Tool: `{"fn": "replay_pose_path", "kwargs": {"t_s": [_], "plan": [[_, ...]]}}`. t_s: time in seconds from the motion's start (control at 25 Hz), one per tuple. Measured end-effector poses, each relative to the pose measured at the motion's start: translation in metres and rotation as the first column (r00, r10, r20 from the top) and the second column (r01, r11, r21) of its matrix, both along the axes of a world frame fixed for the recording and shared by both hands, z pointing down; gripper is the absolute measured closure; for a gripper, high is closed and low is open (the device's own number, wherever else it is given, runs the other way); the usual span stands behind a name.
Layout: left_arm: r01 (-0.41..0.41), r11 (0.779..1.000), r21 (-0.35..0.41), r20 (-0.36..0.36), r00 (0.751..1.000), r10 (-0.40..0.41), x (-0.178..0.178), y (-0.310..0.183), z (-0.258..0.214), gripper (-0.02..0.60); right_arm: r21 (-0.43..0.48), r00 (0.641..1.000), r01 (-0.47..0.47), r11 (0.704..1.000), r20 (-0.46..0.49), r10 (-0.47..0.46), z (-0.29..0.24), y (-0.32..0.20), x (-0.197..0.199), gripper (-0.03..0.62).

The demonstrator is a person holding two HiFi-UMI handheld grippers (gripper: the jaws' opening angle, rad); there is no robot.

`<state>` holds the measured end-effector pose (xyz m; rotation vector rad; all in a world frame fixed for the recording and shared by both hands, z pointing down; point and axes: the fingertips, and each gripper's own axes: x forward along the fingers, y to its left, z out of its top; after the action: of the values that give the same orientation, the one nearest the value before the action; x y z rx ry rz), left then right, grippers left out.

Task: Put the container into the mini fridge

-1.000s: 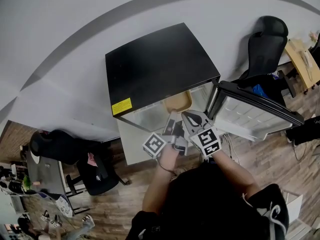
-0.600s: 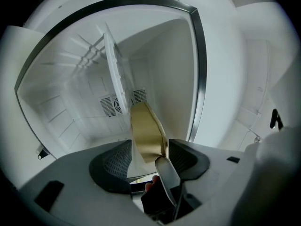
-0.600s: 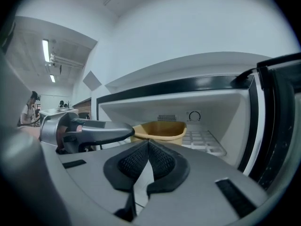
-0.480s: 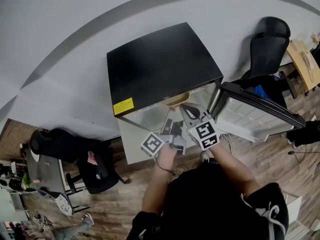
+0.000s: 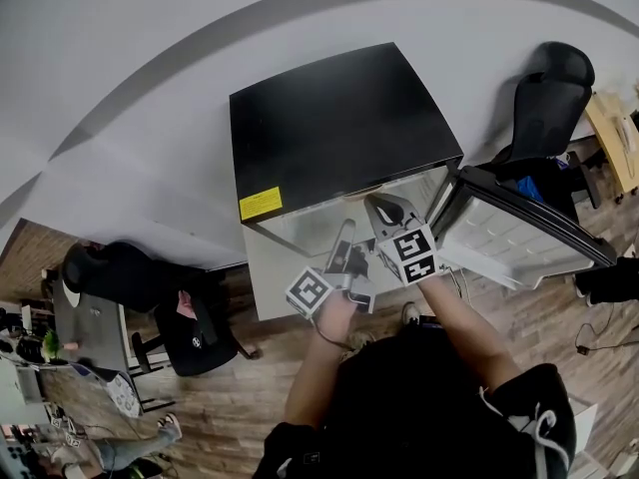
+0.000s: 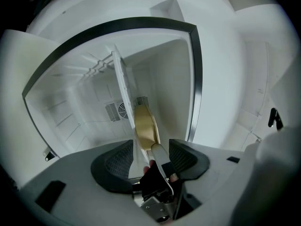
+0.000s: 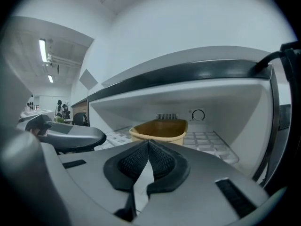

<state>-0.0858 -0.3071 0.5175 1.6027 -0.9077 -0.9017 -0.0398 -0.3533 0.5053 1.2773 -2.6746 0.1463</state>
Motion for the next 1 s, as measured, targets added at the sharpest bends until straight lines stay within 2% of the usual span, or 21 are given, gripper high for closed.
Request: {"fn": "replay_pose_path", "kwargs": {"t_s": [0.08,0.24,0.36,0.4,0.56,0.68,0.72,0.84,0.92,1.0], "plan": [[0.001,1.000,0.003,-0.011,1.000,-0.001,0.000,0.002,-0.001,0.325,-0.003,1.000,0.000,1.000,-0.001,0.000,0.001,-0.003,-0.002,0.579],[-0.001,1.000,0.004,0.032,1.000,0.001,-0.001,0.006,0.003,0.327,-0.001,1.000,-0.005,1.000,0.004,0.005,-0.001,-0.012,-0.002,0.580],[-0.012,1.000,0.007,0.002,1.000,0.012,0.003,0.011,0.000,0.337,-0.002,1.000,-0.008,1.000,-0.001,0.008,-0.001,-0.015,-0.002,0.580],[-0.014,1.000,0.006,0.014,1.000,0.014,0.003,0.013,0.002,0.348,-0.001,1.000,-0.008,1.000,-0.004,0.008,-0.002,-0.015,-0.002,0.580],[-0.009,1.000,0.004,0.186,0.983,0.008,-0.010,0.019,0.013,0.430,0.002,1.000,-0.010,1.000,-0.007,0.010,-0.004,-0.009,0.003,0.580],[0.002,0.999,0.048,0.242,0.970,-0.013,-0.013,0.025,0.006,0.517,0.001,1.000,-0.016,1.000,-0.007,0.016,-0.004,0.001,0.014,0.580],[0.011,0.997,0.071,0.270,0.963,-0.030,-0.015,0.028,0.002,0.555,0.000,1.000,-0.018,1.000,-0.005,0.018,-0.004,0.005,0.019,0.580],[0.013,0.990,0.142,0.402,0.913,-0.070,-0.020,0.036,-0.007,0.558,-0.010,1.000,-0.027,1.000,0.010,0.027,-0.005,0.020,0.034,0.580],[-0.014,0.984,0.177,0.489,0.869,-0.075,-0.018,0.043,-0.014,0.558,-0.017,0.999,-0.033,0.999,0.020,0.033,-0.006,0.029,0.042,0.580],[-0.037,0.977,0.212,0.571,0.815,-0.093,-0.017,0.048,-0.023,0.558,-0.014,0.999,-0.035,0.999,0.027,0.035,-0.009,0.038,0.048,0.580]]}}
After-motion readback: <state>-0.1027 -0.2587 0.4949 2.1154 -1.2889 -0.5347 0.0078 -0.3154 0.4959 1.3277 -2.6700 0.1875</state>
